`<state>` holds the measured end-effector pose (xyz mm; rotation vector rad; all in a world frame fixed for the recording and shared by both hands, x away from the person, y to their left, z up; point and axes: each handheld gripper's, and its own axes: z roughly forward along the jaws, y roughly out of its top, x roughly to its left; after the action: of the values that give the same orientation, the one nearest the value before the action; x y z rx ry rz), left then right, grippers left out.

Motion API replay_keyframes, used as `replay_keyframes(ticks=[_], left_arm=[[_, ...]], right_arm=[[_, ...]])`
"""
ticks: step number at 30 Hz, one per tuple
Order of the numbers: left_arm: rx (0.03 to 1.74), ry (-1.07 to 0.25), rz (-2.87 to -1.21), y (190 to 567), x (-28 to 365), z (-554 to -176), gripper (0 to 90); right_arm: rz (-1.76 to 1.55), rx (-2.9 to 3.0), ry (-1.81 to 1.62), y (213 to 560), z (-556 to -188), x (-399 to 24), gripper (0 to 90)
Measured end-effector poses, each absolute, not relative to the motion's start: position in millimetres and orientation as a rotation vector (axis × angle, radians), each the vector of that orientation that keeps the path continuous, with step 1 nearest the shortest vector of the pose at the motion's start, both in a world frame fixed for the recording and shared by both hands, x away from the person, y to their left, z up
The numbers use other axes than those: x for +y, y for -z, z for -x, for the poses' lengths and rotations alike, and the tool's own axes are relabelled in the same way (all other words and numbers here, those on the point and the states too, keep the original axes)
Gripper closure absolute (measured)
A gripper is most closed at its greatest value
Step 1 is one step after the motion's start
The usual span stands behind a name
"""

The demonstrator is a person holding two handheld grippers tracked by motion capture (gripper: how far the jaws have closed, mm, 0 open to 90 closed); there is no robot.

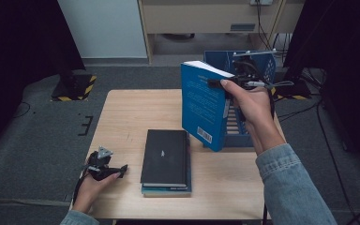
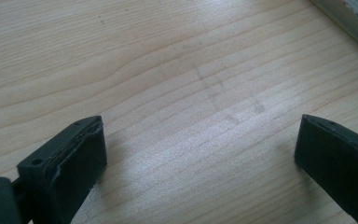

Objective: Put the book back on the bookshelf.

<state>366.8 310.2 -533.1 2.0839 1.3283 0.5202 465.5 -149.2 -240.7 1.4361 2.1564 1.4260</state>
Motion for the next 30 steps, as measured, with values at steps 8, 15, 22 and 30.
replay_keyframes(ticks=[8, 15, 22, 30], left_arm=[[1.328, -0.52, -2.084, 533.1, 310.2, -366.7, 1.5], [1.328, -0.521, -2.084, 533.1, 310.2, -366.5, 1.5], [1.328, -0.52, -2.084, 533.1, 310.2, -366.5, 1.5], [1.328, -0.519, -2.082, 533.1, 310.1, -366.5, 1.5]], right_arm=[[-1.466, 2.12, -1.432, 238.3, -460.7, -164.8, 60.3], [-1.493, 2.094, -1.426, 240.3, -460.2, -177.9, 60.3], [-1.527, 2.06, -1.406, 241.2, -460.9, -187.3, 60.2], [-1.551, 2.037, -1.393, 241.9, -462.0, -196.4, 60.2]])
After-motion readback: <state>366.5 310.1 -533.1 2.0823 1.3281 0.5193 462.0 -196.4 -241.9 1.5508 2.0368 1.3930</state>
